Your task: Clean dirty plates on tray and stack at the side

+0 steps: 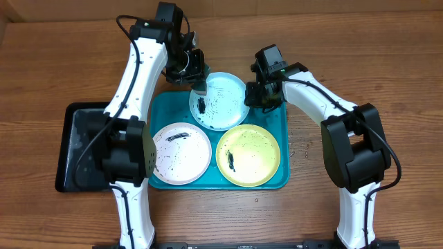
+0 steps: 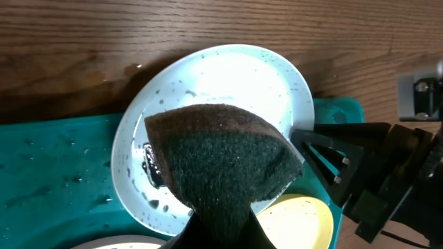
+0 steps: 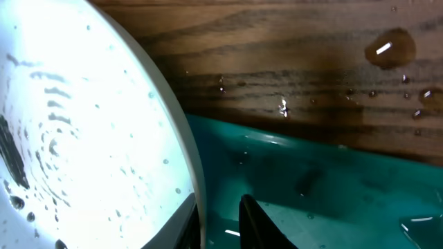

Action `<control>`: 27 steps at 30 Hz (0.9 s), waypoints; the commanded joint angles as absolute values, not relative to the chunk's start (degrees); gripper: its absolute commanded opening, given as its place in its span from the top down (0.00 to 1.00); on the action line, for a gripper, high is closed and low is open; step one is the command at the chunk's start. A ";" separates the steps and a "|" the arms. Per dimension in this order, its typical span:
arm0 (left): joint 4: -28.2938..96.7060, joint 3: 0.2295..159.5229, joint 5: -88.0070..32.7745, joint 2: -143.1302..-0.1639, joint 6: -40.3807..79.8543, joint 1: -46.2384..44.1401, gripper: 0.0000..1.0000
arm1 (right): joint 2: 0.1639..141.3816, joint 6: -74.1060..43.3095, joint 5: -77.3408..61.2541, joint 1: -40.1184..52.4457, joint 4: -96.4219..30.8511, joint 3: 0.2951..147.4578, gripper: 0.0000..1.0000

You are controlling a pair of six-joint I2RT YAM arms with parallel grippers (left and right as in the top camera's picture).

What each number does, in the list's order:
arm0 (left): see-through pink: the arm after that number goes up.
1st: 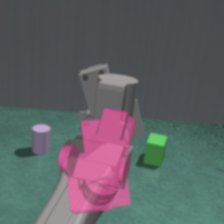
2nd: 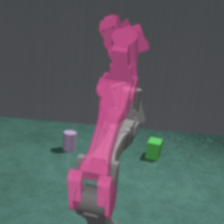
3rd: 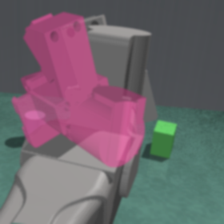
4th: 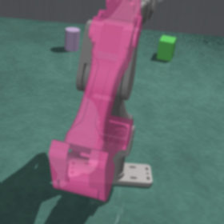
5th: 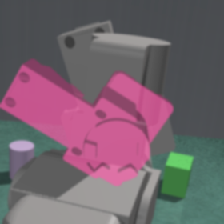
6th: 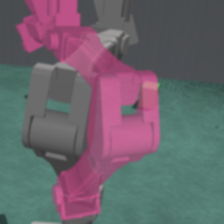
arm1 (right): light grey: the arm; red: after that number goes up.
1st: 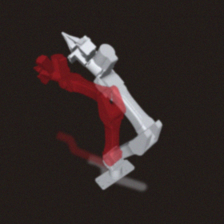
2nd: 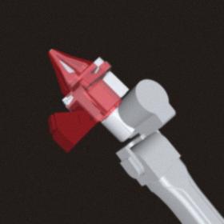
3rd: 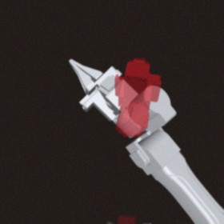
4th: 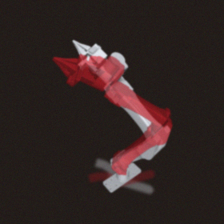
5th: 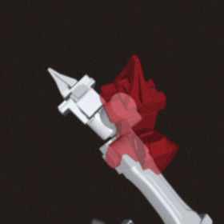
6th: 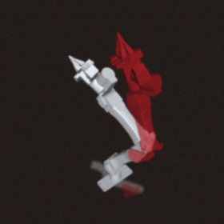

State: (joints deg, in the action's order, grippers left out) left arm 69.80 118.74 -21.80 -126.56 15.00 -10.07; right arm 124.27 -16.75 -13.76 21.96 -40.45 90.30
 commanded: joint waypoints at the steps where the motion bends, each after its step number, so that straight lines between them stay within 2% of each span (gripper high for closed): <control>1: 69.67 118.78 -21.61 -126.39 16.86 -12.16 0.96 | 124.79 -17.78 -14.26 22.17 -40.86 89.95 0.80; 4: 68.90 118.04 -19.14 -126.41 19.38 -13.50 0.95 | 124.79 -18.00 -14.28 22.17 -41.06 89.95 0.80; 8: 67.44 115.96 -18.68 -126.45 21.10 -15.11 0.88 | 124.79 -18.02 -14.28 22.15 -41.41 89.95 0.80; 15: 62.28 110.56 -16.51 -126.48 24.49 -17.30 0.90 | 124.79 -18.00 -14.28 22.15 -41.95 89.95 0.80; 21: 56.93 105.36 -16.53 -126.67 25.82 -17.41 0.84 | 124.79 -18.00 -14.28 22.15 -42.28 89.95 0.80; 24: 55.40 103.88 -16.53 -126.80 27.49 -17.69 0.75 | 124.79 -18.00 -14.28 22.15 -42.26 89.95 0.80; 27: 54.11 103.61 -16.53 -127.09 27.46 -18.06 0.71 | 124.79 -18.00 -14.28 22.15 -42.33 89.95 0.80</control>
